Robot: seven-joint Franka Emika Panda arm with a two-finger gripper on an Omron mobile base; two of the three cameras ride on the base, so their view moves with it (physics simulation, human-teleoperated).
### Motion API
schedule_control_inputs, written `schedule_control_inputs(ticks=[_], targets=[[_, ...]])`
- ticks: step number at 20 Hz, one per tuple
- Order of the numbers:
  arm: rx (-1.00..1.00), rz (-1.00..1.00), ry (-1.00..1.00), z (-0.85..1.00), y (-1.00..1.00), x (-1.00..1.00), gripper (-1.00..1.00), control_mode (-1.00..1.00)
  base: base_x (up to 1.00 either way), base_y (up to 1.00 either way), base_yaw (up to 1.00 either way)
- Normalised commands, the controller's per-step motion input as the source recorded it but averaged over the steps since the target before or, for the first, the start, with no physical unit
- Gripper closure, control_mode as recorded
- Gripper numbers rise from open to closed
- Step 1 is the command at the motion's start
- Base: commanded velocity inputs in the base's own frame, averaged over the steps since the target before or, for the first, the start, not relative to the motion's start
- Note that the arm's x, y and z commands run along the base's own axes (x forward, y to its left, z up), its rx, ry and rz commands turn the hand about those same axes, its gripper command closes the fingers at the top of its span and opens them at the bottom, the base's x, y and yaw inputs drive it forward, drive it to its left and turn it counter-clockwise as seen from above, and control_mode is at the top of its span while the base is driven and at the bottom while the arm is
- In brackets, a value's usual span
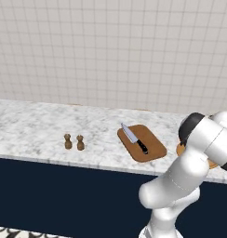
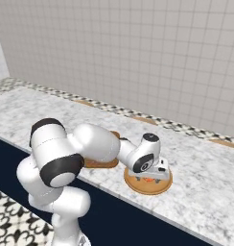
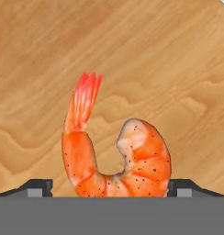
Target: Pick up the knife from the drawer and place it on the cutting board. Then place the meat from the plate to the cutting board.
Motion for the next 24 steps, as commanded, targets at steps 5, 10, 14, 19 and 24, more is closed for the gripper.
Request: schedule_control_inputs(ticks=[5,10,14,19,24], targets=[[0.0,0.0,0.0,-0.11,0.0,0.02,1.0,-1.0,0.0,0.0,0.0],[0.0,0.01,-0.03,-0.02,0.02,0.0,1.0,-1.0,0.0,0.0,0.0],[-0.02,0.04,-0.07,0.0,0.12,-0.06,1.0,-1.0,0.0,0.0,0.0],[0.0,0.06,-0.07,0.47,0.23,-0.14,1.0,-1.0,0.0,0.0,0.0],[0.0,0.05,-0.01,0.91,0.5,0.01,1.0,-1.0,0.0,0.0,0.0]])
